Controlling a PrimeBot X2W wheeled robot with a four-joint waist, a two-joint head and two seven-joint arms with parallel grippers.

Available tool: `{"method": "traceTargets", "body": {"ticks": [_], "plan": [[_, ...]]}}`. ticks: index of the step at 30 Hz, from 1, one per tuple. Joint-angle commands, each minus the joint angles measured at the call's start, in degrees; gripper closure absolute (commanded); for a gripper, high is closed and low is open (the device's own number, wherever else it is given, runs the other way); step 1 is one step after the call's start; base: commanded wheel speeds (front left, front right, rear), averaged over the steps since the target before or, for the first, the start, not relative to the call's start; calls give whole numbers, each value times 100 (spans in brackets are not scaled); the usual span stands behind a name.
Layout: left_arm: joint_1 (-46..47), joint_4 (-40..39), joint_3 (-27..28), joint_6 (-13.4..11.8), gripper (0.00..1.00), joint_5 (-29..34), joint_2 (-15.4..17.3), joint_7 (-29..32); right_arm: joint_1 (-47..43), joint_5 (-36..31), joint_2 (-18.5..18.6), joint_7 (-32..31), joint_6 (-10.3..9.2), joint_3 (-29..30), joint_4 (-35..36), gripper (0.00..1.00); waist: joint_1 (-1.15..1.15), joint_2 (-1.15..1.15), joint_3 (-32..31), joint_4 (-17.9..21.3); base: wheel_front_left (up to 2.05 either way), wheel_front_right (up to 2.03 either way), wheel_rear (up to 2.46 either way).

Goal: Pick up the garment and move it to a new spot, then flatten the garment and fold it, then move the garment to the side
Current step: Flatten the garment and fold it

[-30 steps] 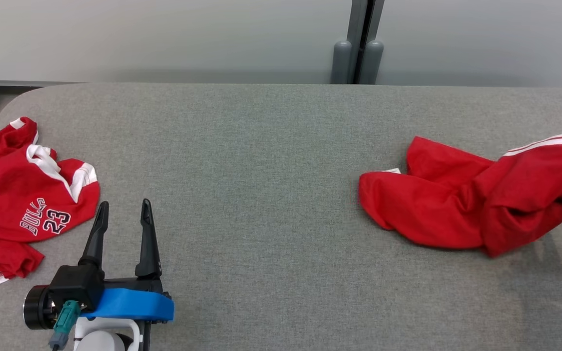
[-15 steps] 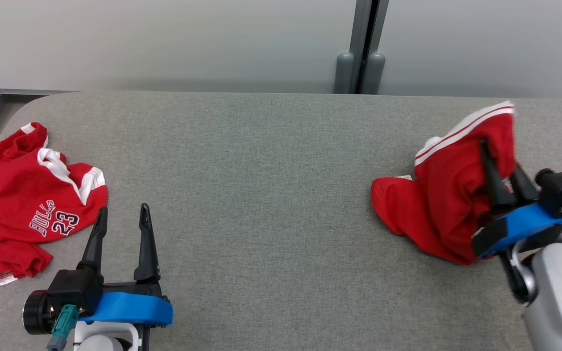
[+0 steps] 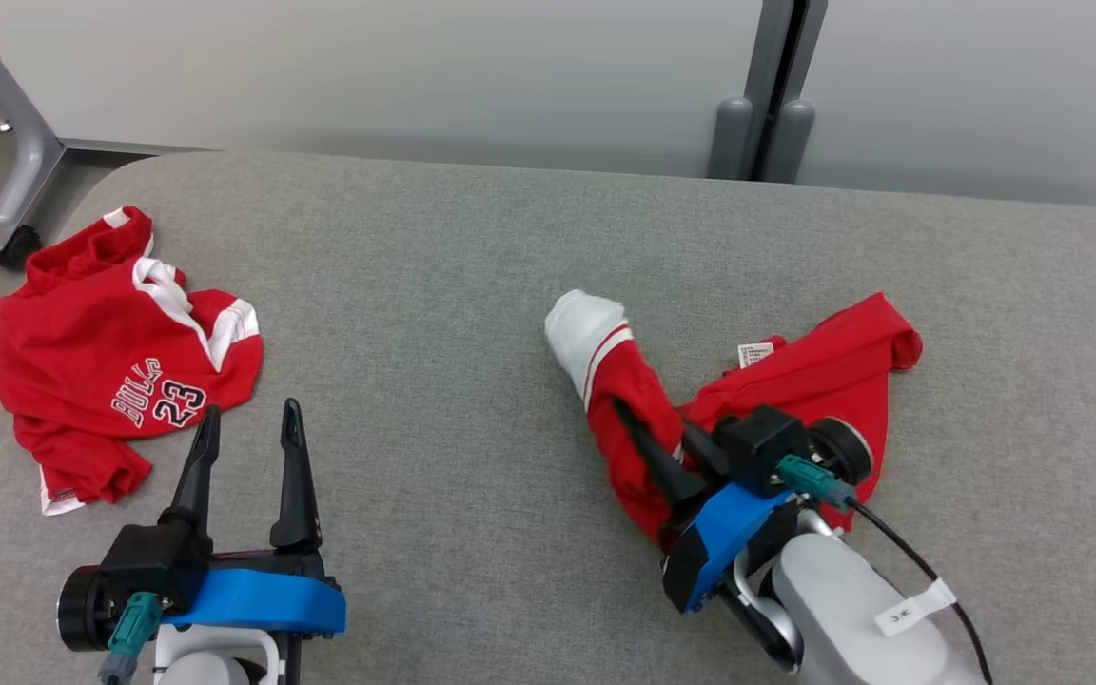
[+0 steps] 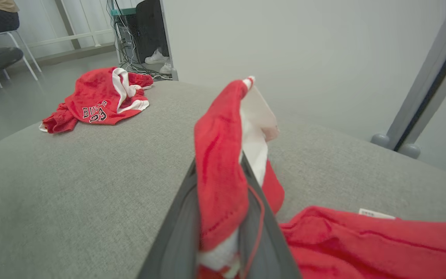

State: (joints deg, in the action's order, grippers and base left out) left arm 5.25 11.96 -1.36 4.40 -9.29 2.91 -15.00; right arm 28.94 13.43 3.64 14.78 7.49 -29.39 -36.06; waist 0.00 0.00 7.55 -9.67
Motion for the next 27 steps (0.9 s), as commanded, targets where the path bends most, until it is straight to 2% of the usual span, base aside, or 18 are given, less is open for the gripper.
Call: {"method": "traceTargets", "body": {"ticks": [1,4,5,6,7,10,13,16,27], "plan": [[91,10,-28,-27,0,-22,-3,-28,92,134,-49,37,1,-160,-115,100,0,0,22,-52,0,0,0],[93,24,-44,-34,0,-38,-3,-28,140,243,-66,41,1,-432,-303,100,0,0,26,-91,0,0,0],[97,33,-55,-36,0,-48,-3,-28,140,388,-72,45,1,-575,-320,88,0,0,25,-105,0,0,0],[98,33,-56,-46,0,-60,-3,-28,150,492,-77,47,2,-730,-343,27,0,0,23,-111,0,0,0],[91,35,-56,-57,0,-68,-3,-28,166,589,-74,46,1,-846,-360,0,0,0,20,-109,0,0,0],[39,43,-28,-93,0,-77,-3,-28,223,749,-63,48,1,-916,-328,0,0,0,7,-53,0,0,0],[-19,45,7,-86,0,-81,-3,-28,219,642,-66,45,1,-716,-255,0,0,0,-32,51,0,0,0],[-62,36,40,-86,0,-51,-4,-28,93,435,-34,44,1,-337,-81,0,0,0,-96,175,0,0,0],[-238,9,238,-17,0,126,-3,-28,-785,-80,436,45,1,1249,928,0,0,0,-248,565,0,0,0]]}}
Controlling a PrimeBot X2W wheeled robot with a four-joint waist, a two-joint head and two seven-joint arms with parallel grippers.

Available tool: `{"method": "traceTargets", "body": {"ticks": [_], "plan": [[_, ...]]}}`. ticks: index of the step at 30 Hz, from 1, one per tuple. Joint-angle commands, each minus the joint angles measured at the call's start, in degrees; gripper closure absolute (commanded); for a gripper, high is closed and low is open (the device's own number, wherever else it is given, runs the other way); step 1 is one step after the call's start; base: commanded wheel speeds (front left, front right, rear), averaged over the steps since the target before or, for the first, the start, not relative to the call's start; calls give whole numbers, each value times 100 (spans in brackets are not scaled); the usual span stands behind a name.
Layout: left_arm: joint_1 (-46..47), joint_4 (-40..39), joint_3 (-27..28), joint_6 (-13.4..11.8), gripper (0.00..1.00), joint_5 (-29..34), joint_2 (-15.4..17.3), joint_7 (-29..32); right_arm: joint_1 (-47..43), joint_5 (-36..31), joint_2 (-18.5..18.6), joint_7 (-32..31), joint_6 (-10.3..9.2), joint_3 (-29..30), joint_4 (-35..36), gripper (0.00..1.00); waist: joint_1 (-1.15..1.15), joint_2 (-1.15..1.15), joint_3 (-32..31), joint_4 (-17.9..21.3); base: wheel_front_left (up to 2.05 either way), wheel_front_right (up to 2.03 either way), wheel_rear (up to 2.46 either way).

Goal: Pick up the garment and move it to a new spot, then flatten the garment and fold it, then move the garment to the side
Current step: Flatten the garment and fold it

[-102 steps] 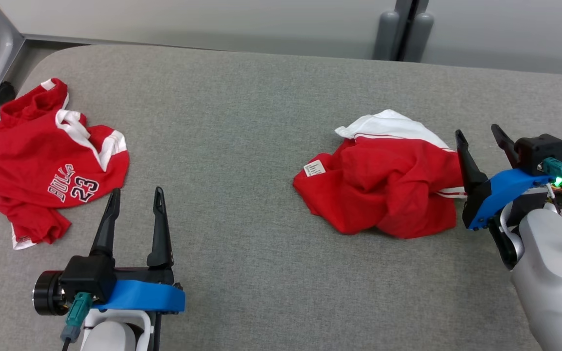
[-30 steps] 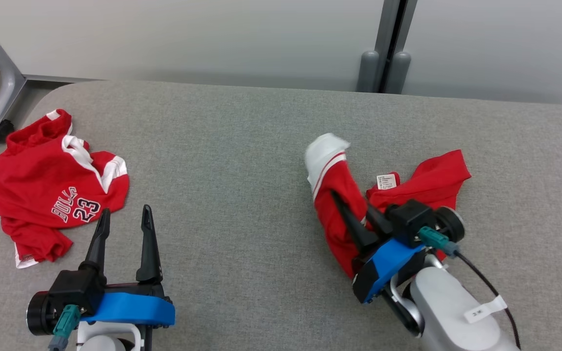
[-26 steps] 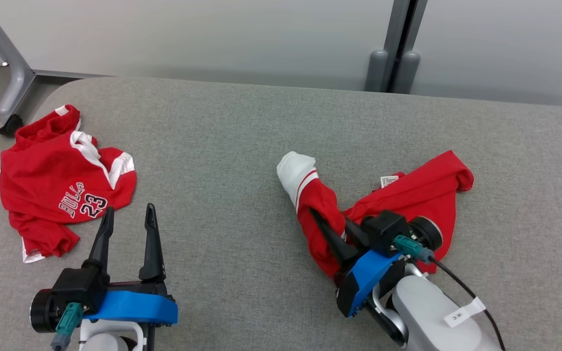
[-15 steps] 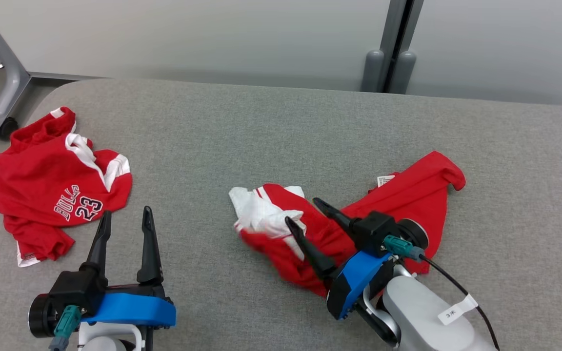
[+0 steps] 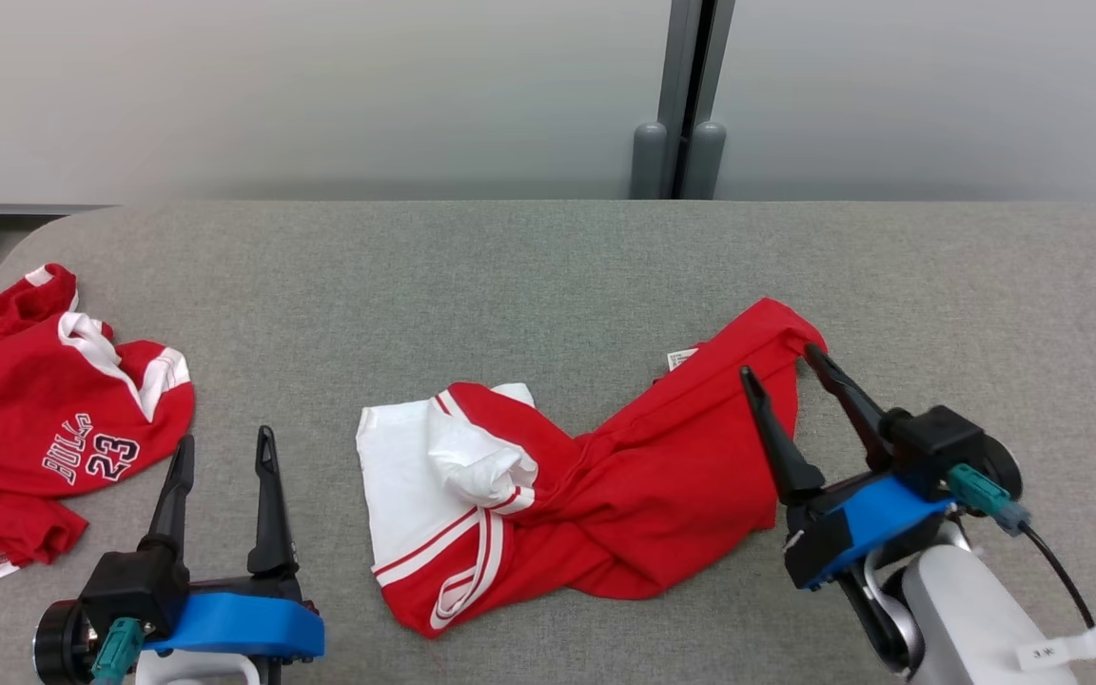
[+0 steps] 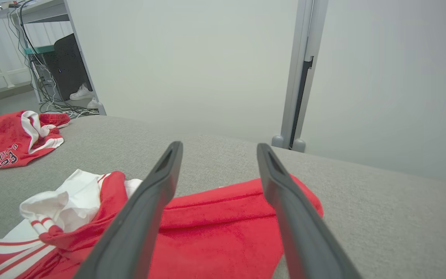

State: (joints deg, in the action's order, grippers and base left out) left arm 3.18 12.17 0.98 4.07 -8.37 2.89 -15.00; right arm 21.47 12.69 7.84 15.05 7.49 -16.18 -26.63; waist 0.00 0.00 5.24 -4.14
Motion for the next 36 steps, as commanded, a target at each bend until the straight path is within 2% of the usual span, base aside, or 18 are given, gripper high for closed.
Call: {"method": "traceTargets", "body": {"ticks": [1,7,13,27,36], "plan": [[-45,-11,14,28,0,48,-2,-28,-151,-45,24,18,1,97,73,0,0,0,-31,35,0,0,0],[-113,-9,65,37,0,92,-2,-28,-844,-250,-82,19,2,855,547,0,0,0,-73,132,0,0,0],[-157,-30,56,25,0,96,-2,-28,-1456,-399,-288,19,1,1256,866,0,0,0,-68,182,0,0,0],[-95,14,-51,21,0,119,-3,-28,-1572,-446,-479,19,1,1347,887,0,0,0,-23,286,0,0,0],[197,295,-780,201,0,185,-3,-28,-1486,-457,-490,19,1,1317,855,0,0,0,7,418,0,0,0]]}}
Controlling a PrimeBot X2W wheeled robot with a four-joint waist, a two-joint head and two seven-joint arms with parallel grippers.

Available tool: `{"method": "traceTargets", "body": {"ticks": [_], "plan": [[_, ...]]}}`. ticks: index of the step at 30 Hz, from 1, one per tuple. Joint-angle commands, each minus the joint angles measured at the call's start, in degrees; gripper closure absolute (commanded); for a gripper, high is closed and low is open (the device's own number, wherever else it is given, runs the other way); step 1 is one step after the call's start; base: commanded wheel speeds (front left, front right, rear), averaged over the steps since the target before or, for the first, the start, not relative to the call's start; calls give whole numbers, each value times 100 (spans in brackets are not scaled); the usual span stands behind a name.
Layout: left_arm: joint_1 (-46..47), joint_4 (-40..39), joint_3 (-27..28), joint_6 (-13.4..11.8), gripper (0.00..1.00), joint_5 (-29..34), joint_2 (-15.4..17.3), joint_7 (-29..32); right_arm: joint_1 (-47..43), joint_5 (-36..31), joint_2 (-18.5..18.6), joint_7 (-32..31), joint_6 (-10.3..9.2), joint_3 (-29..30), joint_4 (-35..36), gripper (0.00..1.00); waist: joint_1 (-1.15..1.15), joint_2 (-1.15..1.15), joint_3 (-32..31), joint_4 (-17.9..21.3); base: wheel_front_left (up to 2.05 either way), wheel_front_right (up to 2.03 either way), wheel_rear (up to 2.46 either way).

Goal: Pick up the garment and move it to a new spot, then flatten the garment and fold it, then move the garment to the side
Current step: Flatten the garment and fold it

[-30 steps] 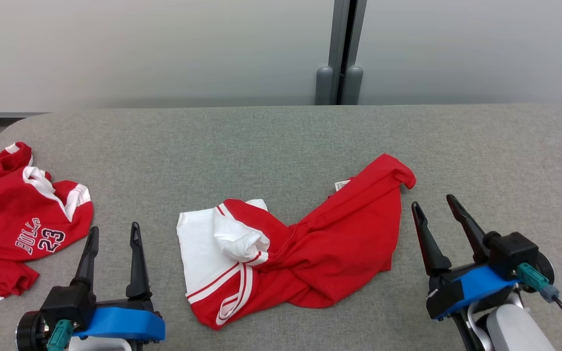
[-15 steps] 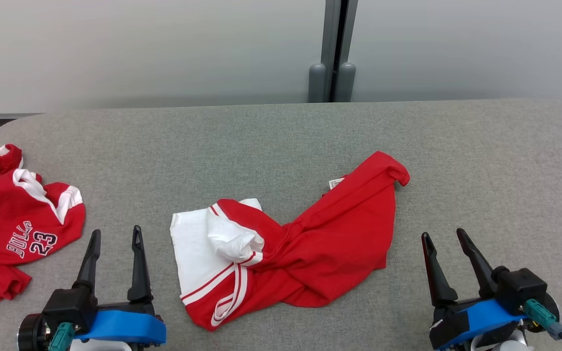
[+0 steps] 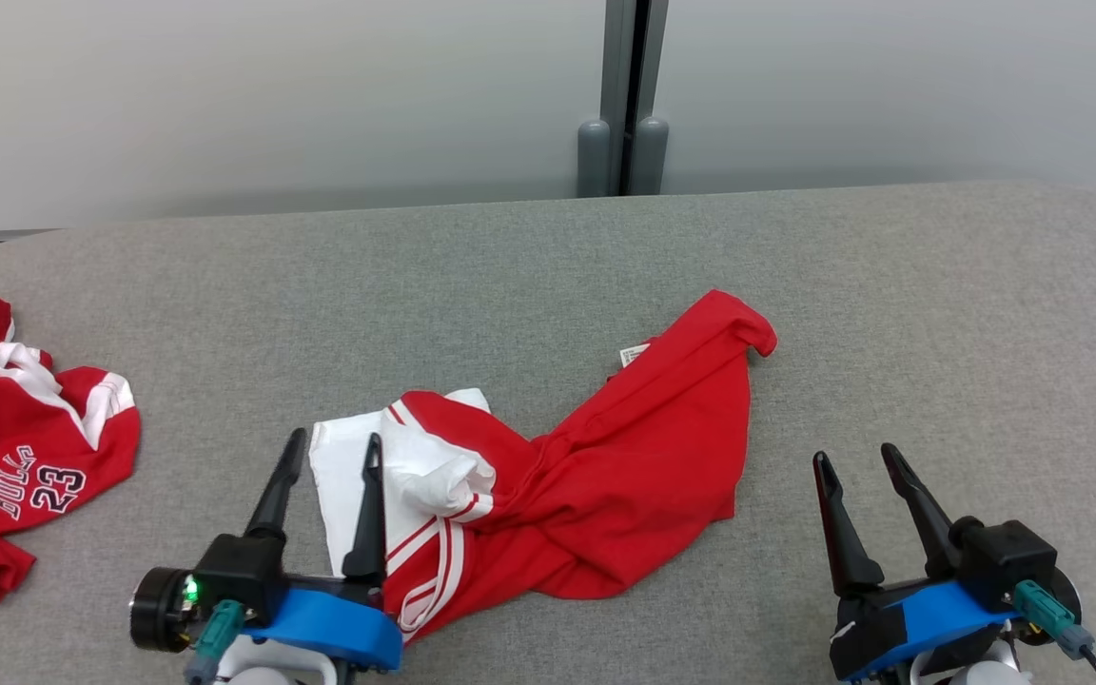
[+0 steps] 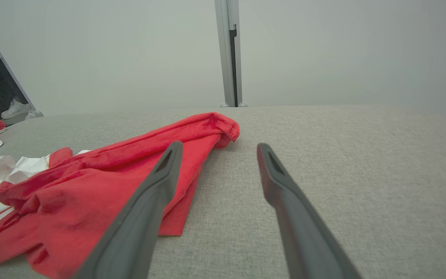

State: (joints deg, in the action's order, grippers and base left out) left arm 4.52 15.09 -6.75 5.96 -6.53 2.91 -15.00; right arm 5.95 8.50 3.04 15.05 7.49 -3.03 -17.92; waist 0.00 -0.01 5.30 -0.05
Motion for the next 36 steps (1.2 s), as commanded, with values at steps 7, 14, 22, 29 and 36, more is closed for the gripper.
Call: {"method": "traceTargets", "body": {"ticks": [7,14,22,29,36], "plan": [[378,707,-682,107,0,48,-1,-25,100,8,-11,19,1,-21,-55,0,0,1,73,185,0,0,0],[636,1632,-839,141,0,-37,17,-22,151,40,-15,19,2,-2,-88,0,0,1,188,378,0,0,0],[920,2489,-851,152,0,-89,58,-22,227,64,-15,19,1,-10,-144,0,0,1,291,508,0,0,0],[1119,2979,-771,72,100,-95,102,-19,236,93,-15,19,1,-33,-182,0,0,1,270,598,0,0,0],[1340,2871,-643,54,100,-133,181,-16,217,97,-15,19,1,-9,-173,0,0,1,215,697,0,0,0]]}}
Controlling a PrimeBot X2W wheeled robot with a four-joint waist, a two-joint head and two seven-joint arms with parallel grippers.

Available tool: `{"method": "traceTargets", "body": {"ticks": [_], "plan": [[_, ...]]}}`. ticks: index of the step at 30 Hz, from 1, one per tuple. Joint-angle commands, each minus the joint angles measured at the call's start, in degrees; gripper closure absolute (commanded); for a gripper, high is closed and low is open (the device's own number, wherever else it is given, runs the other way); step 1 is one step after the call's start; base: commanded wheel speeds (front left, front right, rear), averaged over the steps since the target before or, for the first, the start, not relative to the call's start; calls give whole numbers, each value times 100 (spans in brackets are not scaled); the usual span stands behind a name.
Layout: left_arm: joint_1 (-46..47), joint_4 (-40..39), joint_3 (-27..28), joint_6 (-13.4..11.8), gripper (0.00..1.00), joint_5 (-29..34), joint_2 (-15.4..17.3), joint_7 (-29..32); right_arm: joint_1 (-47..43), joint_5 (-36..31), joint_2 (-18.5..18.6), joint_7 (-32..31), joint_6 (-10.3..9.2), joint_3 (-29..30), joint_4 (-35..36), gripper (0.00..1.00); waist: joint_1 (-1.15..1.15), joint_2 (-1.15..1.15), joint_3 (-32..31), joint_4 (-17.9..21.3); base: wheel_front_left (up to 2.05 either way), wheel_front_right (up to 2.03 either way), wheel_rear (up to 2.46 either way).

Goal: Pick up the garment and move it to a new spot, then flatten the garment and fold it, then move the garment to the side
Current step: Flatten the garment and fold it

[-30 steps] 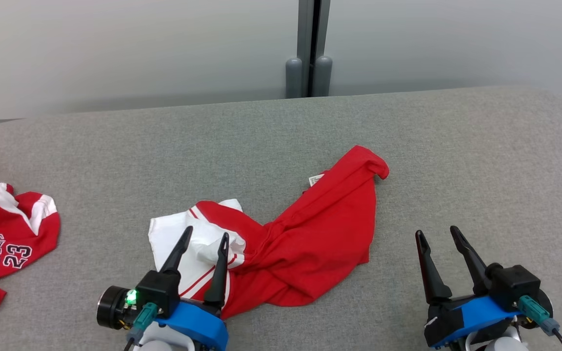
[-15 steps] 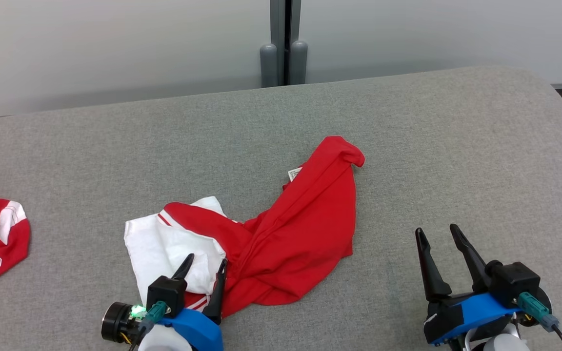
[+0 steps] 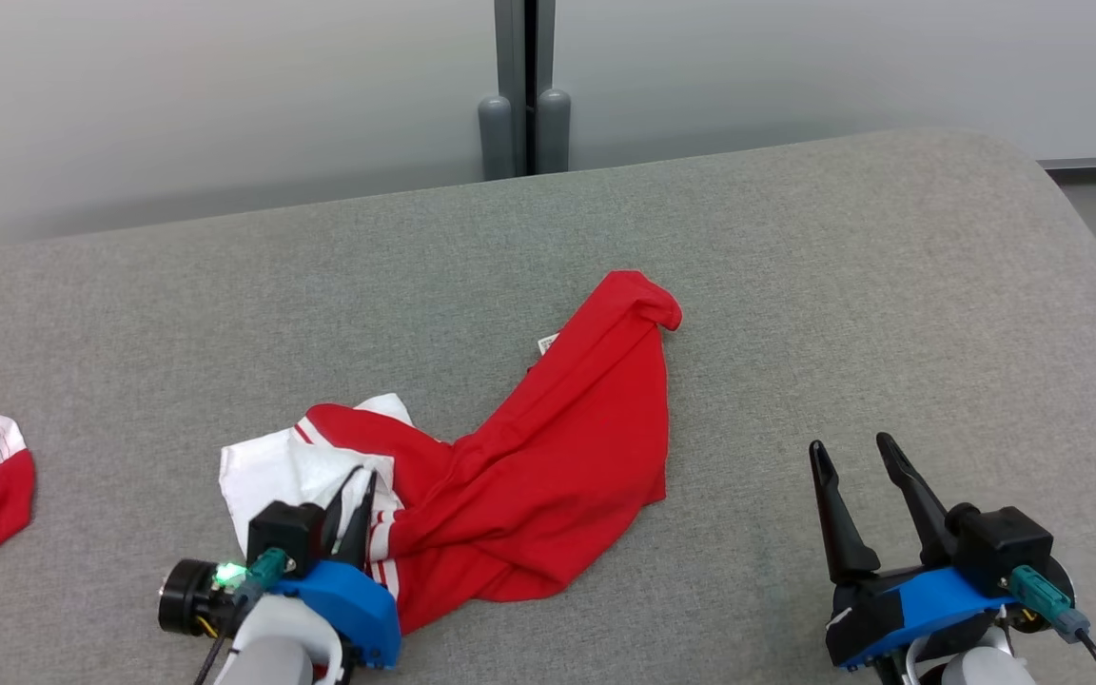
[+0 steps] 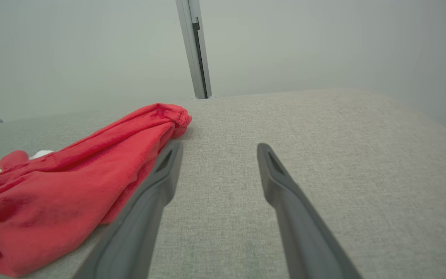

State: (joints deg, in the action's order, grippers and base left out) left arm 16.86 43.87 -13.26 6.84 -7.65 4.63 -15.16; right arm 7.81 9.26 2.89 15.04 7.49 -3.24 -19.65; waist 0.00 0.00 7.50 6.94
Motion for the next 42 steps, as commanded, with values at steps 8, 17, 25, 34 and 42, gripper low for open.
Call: {"method": "traceTargets", "body": {"ticks": [8,17,25,34,42], "plan": [[666,-562,248,-49,100,2,141,-1,55,23,-1,20,1,80,49,0,0,0,-19,149,0,0,0],[1918,-853,254,-3,100,145,238,-1,159,49,0,20,1,97,118,0,0,0,115,342,0,0,0],[2832,-1047,306,14,100,198,330,-1,183,80,1,20,1,146,172,0,0,0,209,422,0,0,0],[1958,-1442,322,10,100,150,243,0,31,132,1,20,1,160,143,0,0,0,75,184,0,0,0],[170,-2028,265,-49,100,25,59,-1,-93,65,1,20,1,209,101,0,0,0,-139,-262,0,0,0]]}}
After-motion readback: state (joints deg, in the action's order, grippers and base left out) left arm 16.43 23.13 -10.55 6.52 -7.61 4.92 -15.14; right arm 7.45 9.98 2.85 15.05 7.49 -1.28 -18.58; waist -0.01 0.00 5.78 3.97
